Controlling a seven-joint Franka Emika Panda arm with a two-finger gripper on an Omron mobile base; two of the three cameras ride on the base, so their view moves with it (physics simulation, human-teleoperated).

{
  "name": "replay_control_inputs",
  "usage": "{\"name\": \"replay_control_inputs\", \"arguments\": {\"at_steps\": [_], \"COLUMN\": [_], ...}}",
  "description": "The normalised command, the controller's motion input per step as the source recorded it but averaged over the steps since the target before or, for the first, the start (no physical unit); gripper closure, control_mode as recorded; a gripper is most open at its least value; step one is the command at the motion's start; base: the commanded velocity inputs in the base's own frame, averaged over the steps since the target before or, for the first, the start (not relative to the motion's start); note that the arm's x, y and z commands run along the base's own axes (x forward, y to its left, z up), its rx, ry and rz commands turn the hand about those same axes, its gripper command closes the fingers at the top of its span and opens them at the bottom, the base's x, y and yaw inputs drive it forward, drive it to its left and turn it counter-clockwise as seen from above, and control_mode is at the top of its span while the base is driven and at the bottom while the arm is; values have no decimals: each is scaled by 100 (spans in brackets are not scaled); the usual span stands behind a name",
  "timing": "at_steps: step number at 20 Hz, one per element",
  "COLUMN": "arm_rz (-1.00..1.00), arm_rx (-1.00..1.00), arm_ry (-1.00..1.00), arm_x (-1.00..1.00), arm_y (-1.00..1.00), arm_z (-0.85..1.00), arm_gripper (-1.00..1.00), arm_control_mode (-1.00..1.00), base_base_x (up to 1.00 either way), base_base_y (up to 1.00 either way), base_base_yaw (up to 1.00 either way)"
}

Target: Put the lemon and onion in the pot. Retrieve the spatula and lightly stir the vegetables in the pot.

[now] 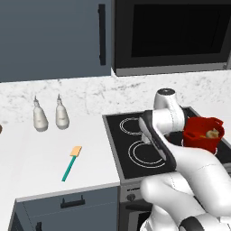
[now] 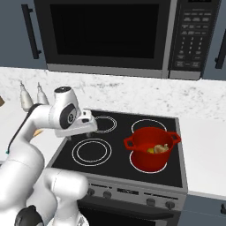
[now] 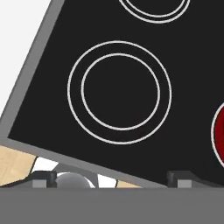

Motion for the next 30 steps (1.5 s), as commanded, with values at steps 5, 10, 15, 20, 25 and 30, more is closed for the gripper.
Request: {"name": "replay_control_inputs", "arguments": {"at_steps": [5,10,15,20,25,30], "arm_rz": [-23,-28,-17,0,0,0], "arm_rx": [0,1,6,5,0,1], "arm_ry": [1,3,18,15,0,-4], "arm_x": [0,0,7,28,0,0], "arm_y": [100,100,100,42,0,12], "arm_z": [-25,-15,-5,0,0,-13], "arm_gripper": [-100,-100,-100,-100,-100,-100], "arm_control_mode": [-100,-100,-100,-100,-100,-100], "base_base_x": [0,0,0,0,0,0], "base_base_y": [0,0,0,0,0,0], "base_base_yaw": [0,0,0,0,0,0]}}
